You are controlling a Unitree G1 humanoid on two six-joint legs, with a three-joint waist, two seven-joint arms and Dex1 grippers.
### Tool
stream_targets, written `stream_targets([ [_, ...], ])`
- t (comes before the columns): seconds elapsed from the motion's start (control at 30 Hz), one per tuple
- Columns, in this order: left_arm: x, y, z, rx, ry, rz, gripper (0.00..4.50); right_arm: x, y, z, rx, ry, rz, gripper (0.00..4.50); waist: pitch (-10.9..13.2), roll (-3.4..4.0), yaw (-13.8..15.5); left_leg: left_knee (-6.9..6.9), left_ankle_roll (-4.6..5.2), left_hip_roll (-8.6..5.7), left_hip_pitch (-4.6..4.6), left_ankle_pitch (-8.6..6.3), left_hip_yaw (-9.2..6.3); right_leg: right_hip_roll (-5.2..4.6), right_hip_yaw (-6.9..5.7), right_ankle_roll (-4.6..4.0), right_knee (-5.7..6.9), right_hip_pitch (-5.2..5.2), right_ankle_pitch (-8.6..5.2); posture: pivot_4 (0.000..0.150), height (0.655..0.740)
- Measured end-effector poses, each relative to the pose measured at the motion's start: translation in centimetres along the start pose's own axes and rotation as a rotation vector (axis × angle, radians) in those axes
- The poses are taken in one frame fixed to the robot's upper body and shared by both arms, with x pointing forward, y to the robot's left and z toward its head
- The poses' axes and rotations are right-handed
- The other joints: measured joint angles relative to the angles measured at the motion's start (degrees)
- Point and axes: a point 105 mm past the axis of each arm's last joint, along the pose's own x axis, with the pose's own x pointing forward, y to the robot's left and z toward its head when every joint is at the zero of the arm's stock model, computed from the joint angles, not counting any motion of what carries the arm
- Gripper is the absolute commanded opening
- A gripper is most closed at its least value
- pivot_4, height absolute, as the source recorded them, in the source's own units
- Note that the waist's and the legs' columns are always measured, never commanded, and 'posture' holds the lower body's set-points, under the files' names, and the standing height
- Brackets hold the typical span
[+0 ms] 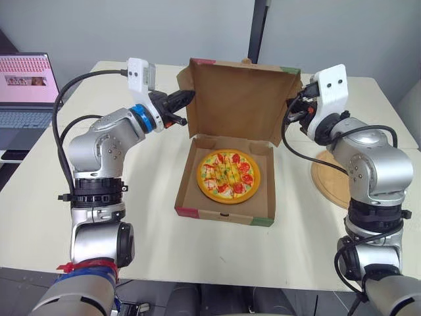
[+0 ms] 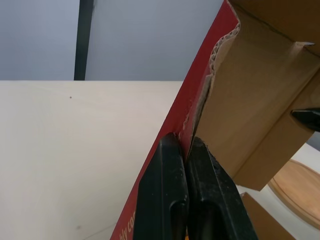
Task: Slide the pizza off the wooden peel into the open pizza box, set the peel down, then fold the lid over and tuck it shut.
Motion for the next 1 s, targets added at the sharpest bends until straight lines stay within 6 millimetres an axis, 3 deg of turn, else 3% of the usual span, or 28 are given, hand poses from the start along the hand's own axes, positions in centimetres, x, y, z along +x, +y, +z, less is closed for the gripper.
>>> stream_targets([
  [0.17, -0.7, -0.1, -0.3, -0.004, -0.014, 0.009, 0.0, -0.8, 0.5, -0.5, -0.023, -0.01, 0.002, 0.03, 0.0, 0.01, -0.1, -0.02, -0.26, -0.17, 0.04, 0.15, 0.01, 0.04, 0.0, 0.0, 0.01, 0.01, 0.0, 0.15, 0.74],
  [0.27, -0.9, 0.1, -0.4, -0.008, -0.017, 0.017, 0.0, -0.8, 0.8, -0.9, -0.039, -0.028, 0.015, 0.63, 0.0, 0.01, -0.1, -0.02, -0.25, -0.19, 0.03, 0.15, 0.01, 0.04, 0.0, 0.0, 0.0, 0.01, 0.0, 0.15, 0.74],
  [0.4, -1.0, 0.0, -0.2, 0.003, -0.025, 0.014, 0.0, -0.9, 1.2, -1.2, -0.056, -0.048, 0.038, 1.91, 0.0, 0.0, -0.1, -0.02, -0.26, -0.19, 0.03, 0.15, 0.01, 0.04, -0.02, 0.0, 0.0, 0.03, 0.0, 0.15, 0.74],
  [0.77, -0.9, -0.2, -0.1, 0.016, -0.032, 0.0, 0.0, 0.2, 1.1, -2.3, -0.019, -0.042, 0.008, 1.91, 0.0, 0.0, -0.1, -0.02, -0.33, -0.18, 0.03, 0.19, 0.0, 0.04, -0.02, 0.0, 0.01, 0.02, 0.0, 0.15, 0.74],
  [0.87, -0.9, -0.2, 0.0, 0.022, -0.039, 0.0, 0.0, 0.4, 0.7, -2.6, -0.011, -0.026, -0.017, 1.29, 0.0, 0.0, -0.1, -0.02, -0.33, -0.18, 0.03, 0.19, 0.0, 0.04, -0.01, 0.0, 0.01, 0.02, 0.0, 0.15, 0.74],
  [1.0, -0.9, -0.1, 0.1, 0.032, -0.051, 0.002, 0.0, 0.4, 0.0, -3.2, 0.013, -0.005, -0.062, 0.01, 0.0, 0.0, -0.1, -0.02, -0.33, -0.19, 0.03, 0.19, 0.01, 0.04, -0.01, 0.0, 0.01, 0.02, 0.0, 0.15, 0.74],
])
